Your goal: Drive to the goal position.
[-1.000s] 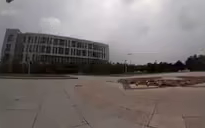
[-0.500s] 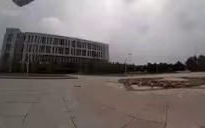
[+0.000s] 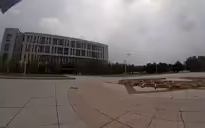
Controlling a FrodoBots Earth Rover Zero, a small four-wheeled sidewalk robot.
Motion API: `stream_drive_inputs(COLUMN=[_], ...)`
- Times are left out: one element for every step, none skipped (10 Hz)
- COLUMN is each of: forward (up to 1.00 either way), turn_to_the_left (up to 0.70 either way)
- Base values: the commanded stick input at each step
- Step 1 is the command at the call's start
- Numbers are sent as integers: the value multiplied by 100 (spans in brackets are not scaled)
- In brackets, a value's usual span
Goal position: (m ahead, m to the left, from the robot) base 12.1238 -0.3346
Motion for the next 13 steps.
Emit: stream_drive_inputs(forward=[0,0,46,70,70,70,70,70,70,70,70,70,70], turn_to_the_left=[0,0,0,0,0,0,0,0,0,0,0,0,0])
